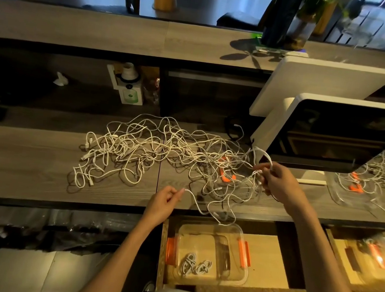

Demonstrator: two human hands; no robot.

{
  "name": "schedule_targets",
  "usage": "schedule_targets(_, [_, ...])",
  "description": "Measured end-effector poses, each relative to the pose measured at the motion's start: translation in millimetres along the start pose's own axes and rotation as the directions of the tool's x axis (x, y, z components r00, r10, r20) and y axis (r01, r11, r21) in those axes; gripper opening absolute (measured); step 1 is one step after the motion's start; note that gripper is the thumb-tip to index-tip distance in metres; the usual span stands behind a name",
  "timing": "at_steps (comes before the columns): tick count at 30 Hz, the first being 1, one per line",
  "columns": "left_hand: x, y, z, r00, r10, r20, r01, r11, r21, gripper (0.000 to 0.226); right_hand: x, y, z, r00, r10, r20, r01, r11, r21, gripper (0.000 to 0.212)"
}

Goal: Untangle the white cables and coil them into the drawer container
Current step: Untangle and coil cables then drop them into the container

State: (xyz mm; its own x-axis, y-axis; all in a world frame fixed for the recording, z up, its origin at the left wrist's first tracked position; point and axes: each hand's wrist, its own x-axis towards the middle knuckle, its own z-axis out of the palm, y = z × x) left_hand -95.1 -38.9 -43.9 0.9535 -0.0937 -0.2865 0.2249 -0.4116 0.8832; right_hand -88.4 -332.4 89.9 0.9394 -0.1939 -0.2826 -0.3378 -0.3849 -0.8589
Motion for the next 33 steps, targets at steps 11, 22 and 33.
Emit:
schedule_targets(11, [-19.4,23.3,-15.3,0.976,0.202,0.075,-0.198,0.978,-0.061,0.012,-9.0,113.9,15.5,0.978,0.186,-0.089,-0.206,0.919,-0.335,0.023])
schedule_targets(22, [-18.9,42.5,-24.1,0.938,0.132,-0.321,-0.218,0.944,-0.249,0.018,-20.4,148.8,9.5,0.899,0.406,-0.161,-0.435,0.867,-0.244,0.012])
schedule_targets(33, [-15.1,32.8,-32.1,0.9,-0.11,-0.421,-0.041,0.942,-0.333,0.017,-32.3,199.3,9.4,0.904,0.426,0.047,-0.391,0.776,0.496,0.03])
